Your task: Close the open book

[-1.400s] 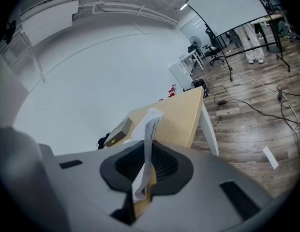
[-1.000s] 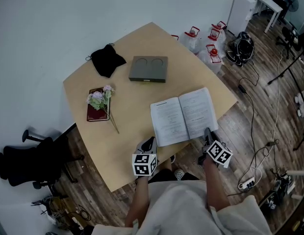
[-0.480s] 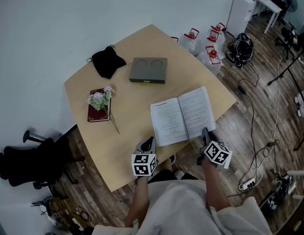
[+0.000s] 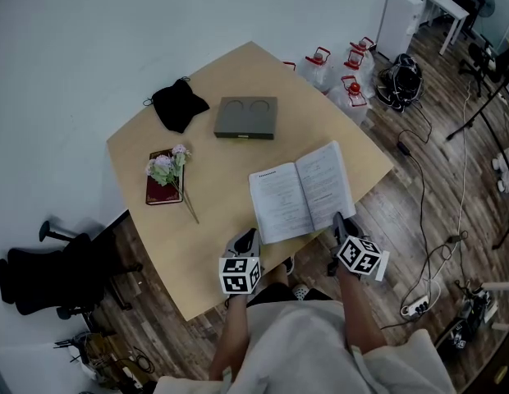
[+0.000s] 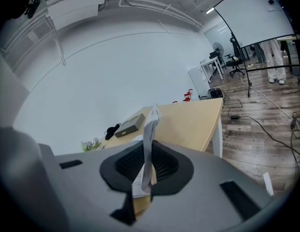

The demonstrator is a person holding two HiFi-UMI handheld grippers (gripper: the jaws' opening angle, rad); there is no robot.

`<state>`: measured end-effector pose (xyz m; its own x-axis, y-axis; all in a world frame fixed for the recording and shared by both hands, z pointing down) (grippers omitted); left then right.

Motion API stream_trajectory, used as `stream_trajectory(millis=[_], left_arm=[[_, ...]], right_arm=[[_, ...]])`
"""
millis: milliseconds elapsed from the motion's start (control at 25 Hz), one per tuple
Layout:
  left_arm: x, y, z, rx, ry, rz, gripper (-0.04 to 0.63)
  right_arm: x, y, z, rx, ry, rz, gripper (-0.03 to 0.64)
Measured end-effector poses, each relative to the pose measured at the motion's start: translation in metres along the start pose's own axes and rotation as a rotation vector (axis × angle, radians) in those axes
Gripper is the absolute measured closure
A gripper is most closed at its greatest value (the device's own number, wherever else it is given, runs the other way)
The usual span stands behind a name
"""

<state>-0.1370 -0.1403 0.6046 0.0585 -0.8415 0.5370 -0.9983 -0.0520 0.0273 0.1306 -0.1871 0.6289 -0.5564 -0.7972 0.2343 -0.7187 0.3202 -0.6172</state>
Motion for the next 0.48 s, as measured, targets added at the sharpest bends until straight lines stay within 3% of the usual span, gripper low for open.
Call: stream_trajectory(millis=[480], left_arm=[[-0.003,-0.005,-0.002,0.015,-0.003,-0.011,0.572]], right_arm=[[0.003,0.019,-0.002,-0.079,0.031,0.039,0.572]])
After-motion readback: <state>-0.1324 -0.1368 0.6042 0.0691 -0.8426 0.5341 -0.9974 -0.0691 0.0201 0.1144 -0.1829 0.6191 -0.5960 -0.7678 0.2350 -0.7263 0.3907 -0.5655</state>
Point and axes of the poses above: the fingertips, and each gripper's own axes: x forward along the fingers, y to its left, z out of its top, the point moved 2 cm from there along -x, backward along the fingers, and after that the axes turned 15 degrees about z, right-handed, at the moved point
